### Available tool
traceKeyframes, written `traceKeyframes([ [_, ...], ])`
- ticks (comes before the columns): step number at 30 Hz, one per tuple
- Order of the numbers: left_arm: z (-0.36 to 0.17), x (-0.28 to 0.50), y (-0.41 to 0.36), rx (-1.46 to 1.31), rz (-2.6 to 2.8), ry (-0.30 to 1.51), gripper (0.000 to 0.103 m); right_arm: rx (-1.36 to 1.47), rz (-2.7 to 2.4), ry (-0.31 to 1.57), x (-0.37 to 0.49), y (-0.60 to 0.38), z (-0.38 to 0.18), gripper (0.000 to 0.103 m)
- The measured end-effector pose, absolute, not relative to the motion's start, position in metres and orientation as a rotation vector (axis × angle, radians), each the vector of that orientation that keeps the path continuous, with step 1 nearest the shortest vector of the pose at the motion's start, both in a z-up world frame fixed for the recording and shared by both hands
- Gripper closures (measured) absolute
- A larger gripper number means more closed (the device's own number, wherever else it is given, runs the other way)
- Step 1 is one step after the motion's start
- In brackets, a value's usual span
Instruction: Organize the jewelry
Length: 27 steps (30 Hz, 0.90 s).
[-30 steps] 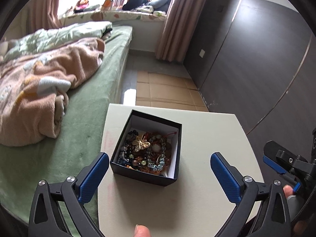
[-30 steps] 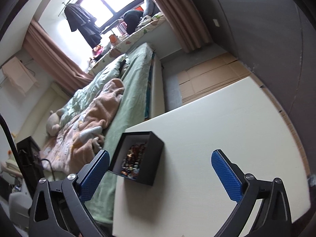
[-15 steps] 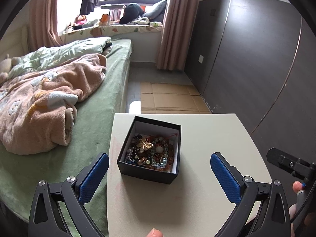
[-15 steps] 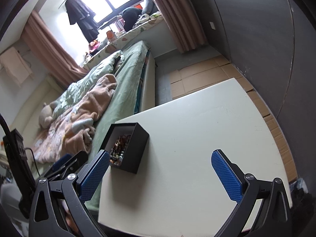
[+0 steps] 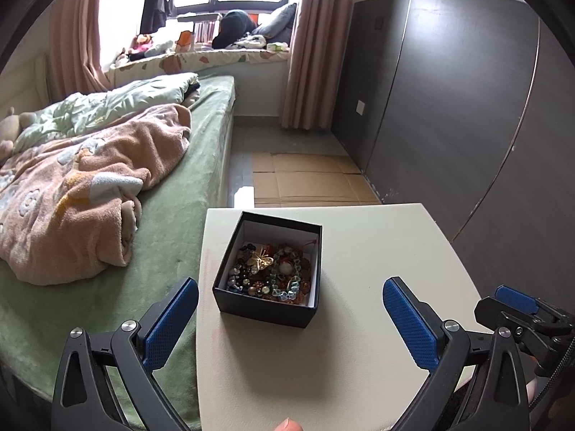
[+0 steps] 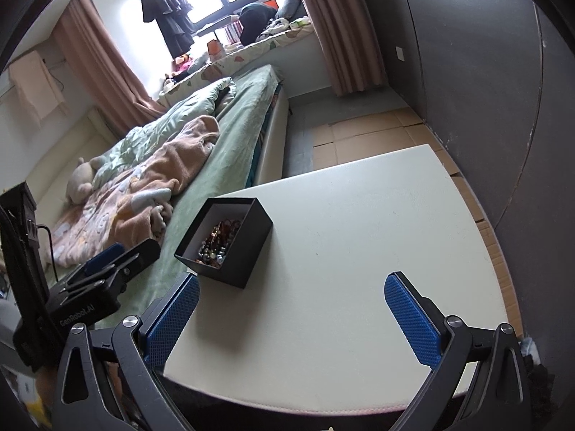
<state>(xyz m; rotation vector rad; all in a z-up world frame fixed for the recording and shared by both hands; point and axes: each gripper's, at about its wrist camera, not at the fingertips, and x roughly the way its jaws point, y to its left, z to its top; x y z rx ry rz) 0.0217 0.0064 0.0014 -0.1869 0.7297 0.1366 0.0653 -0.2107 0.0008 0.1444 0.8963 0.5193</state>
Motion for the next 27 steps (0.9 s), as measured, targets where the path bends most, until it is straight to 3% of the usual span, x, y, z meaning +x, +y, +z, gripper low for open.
traceKeyframes([
  [27, 0.001, 0.023, 0.0, -0.165, 0.111, 0.721, 0.001, 0.143, 0.469, 0.888, 0.07, -0.22, 0.013, 0.0],
])
